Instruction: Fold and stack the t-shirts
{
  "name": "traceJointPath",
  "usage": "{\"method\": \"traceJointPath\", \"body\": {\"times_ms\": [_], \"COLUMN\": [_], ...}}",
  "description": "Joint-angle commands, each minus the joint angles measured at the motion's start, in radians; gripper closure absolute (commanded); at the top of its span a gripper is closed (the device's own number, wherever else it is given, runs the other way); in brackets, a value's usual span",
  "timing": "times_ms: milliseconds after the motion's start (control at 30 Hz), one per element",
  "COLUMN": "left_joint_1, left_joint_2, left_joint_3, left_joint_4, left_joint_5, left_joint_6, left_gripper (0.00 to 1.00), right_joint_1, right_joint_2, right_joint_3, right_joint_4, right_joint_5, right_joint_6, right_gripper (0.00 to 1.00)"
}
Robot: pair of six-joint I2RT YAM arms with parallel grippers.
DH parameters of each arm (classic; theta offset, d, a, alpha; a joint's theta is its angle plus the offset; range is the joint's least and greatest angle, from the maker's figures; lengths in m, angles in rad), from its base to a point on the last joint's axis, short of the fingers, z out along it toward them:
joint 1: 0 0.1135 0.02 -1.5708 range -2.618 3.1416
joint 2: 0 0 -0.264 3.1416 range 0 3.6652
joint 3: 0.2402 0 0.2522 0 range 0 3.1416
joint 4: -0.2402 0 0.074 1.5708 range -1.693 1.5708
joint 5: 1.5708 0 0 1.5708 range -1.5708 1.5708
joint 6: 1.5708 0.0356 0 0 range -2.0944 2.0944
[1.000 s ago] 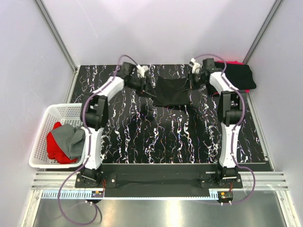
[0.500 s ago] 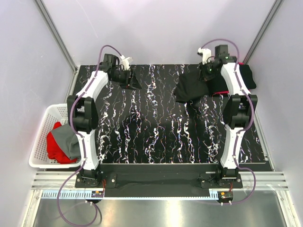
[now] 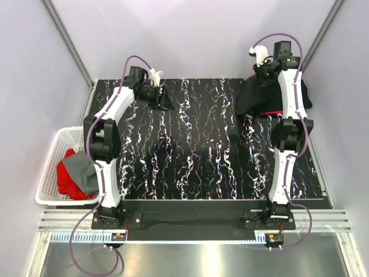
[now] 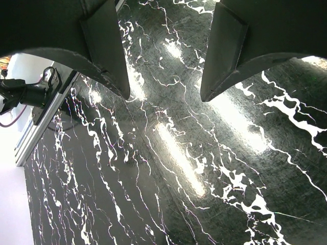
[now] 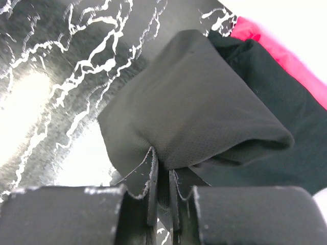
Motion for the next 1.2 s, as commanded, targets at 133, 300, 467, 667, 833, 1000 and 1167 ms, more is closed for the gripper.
{"method": "traceJointPath", "body": {"times_ms": [133,300,467,667,833,1000,1167], "left_joint_1": [-0.024,-0.041,-0.056,-0.067,-0.082,-0.107,-0.126], "left_joint_2": [-0.002,0.006,0.0,-0.005,-0.006,-0.017,-0.023], "left_joint_3": [0.049,0.054,0.044,0.041,0.029,0.021,0.021], "left_joint_4": [0.018,0.022,0.022,0.022,0.022,0.017,0.005], "left_joint_5": [-0.008,-0.011,-0.017,-0.02,-0.031,-0.046,-0.076], "left_joint_6": [0.012,0.014,0.018,0.017,0.023,0.037,0.054], "left_gripper": [0.38,0.38,0.38,0.38,0.38,0.37,0.37], "right_joint_1": [-0.023,-0.067,-0.124,-0.161,-0.171,-0.171,-0.182], "right_joint_2": [-0.03,-0.041,-0.046,-0.013,0.051,0.138,0.2], "right_joint_3": [0.05,0.09,0.107,0.113,0.133,0.151,0.153], "right_joint_4": [0.021,0.043,0.079,0.147,0.202,0.233,0.259], "right_joint_5": [0.061,0.071,0.079,0.099,0.131,0.173,0.234], "right_joint_6": [-0.072,-0.069,-0.041,0.004,0.037,0.062,0.076], "right_gripper": [1.0,1.0,1.0,1.0,1.0,1.0,1.0]}}
